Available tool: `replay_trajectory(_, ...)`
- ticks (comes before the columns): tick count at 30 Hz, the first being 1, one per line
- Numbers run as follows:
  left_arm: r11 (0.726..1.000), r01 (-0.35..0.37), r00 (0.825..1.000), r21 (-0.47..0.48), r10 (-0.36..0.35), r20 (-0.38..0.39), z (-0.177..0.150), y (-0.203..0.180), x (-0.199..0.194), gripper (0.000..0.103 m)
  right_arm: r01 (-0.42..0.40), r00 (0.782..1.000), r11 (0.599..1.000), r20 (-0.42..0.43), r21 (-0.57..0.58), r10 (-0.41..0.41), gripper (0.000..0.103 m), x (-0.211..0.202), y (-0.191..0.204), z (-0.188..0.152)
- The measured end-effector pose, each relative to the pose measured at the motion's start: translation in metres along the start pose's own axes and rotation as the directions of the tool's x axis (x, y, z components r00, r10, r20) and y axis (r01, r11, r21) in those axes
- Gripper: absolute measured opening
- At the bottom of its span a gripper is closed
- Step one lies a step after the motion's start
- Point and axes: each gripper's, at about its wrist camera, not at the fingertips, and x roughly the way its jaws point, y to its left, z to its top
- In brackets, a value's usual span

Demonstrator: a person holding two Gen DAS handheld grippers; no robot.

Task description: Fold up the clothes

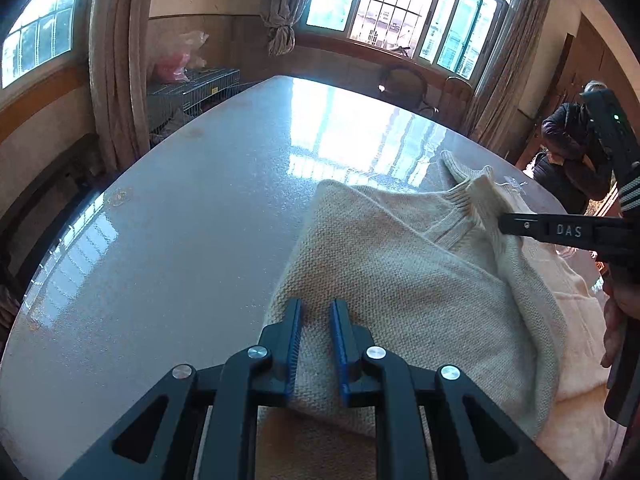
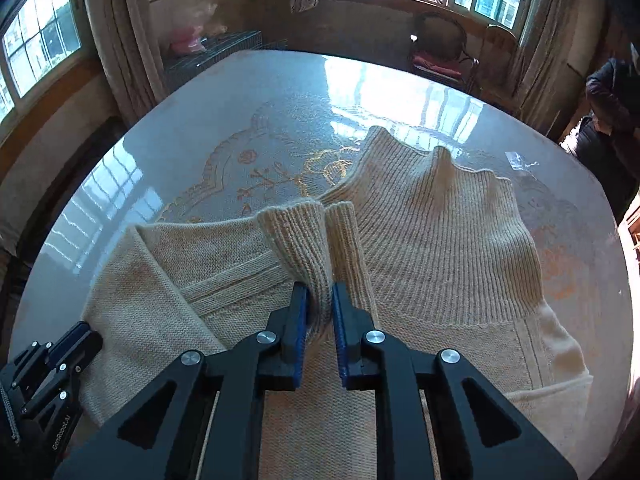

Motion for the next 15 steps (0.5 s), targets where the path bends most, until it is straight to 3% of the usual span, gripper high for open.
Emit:
replay_trajectory(3,1.000,0.001,1.000,-0.002,-0.001,0.000,0.000,0.001,0.000,0.015,-0.067,0.994,0.969,0.102,0.236,0.044,0.014,-0.046,-0.067,-0.028)
replay_trajectory(7,1.000,-0.010,1.000,0.006,0.010,0.000,0.001,-0.002,0.001,0.015,-0.078,0.986,0.867,0.167,0.491,-0.005,0.014,-0.083,-0.150,-0.096)
replay_trajectory(8,1.000,-0.014,1.000,0.009,0.014,0.000,0.001,-0.004,0.002,0.015,-0.049,0.989,0.850,0.145,0.524,-0.032,0.014,-0.085,-0.164,-0.114)
replay_trajectory(11,1.000,-0.023,1.000,0.018,0.023,-0.001,0.002,-0.006,0.003,0.015,-0.054,0.994,0.831,0.112,0.554,-0.010,0.018,-0.086,-0.188,-0.147)
replay_trajectory(15,0.999,-0.032,0.999,0.028,0.032,-0.001,0.003,-0.007,0.006,0.015,-0.112,0.993,0.832,0.094,0.543,0.072,0.032,-0.084,-0.171,-0.161)
